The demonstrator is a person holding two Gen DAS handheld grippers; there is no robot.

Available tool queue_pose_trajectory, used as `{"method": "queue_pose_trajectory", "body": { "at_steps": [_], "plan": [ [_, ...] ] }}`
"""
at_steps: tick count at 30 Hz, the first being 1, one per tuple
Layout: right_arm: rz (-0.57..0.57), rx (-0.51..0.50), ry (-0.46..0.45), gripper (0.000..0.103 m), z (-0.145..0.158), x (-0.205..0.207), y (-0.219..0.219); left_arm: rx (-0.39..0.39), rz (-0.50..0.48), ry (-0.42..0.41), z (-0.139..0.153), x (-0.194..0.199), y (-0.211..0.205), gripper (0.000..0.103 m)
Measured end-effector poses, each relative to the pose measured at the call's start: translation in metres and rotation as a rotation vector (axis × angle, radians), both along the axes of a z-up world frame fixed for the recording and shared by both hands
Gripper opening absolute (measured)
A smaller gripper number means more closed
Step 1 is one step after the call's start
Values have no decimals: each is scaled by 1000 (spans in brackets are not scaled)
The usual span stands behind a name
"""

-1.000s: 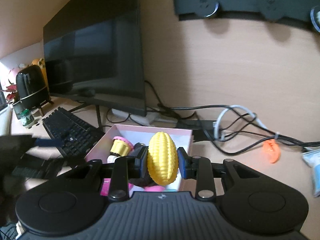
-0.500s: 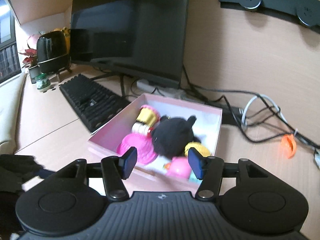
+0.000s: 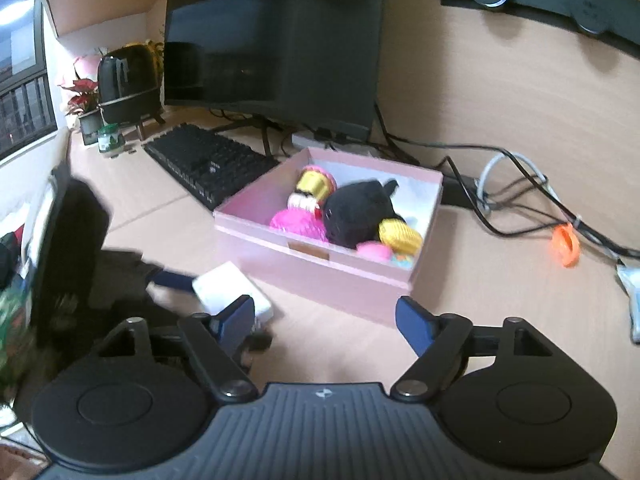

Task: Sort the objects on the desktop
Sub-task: 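Close the left gripper on the white card reader, then carry the card reader into the pink box and open the left gripper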

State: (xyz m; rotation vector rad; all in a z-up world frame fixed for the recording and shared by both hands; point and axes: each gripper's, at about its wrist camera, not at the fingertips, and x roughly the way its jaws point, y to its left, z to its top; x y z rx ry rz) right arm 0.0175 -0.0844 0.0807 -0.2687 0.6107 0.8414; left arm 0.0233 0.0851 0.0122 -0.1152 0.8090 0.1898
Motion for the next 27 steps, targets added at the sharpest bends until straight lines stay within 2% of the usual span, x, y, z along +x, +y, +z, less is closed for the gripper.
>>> {"method": "queue_pose_trajectory", "body": {
  "at_steps": [7,15,21,25,27],
  "plan": [
    [-69,0,40,83,-10,-6,-33,27,-11,1,3,4,-10,97],
    [-133,25,62,83,-14,6,-52,48,-75,-16,22,-23,-28,97],
    [-156,42,85,84,-16,5,-66,58,-70,-126,60,-53,-45,97],
    [-168,51,87,84,-15,3,-70,94,-74,-221,91,-40,-43,97],
    [-179,54,86,84,-15,4,-70,143,-84,-277,104,-24,-40,97]
  ]
}}
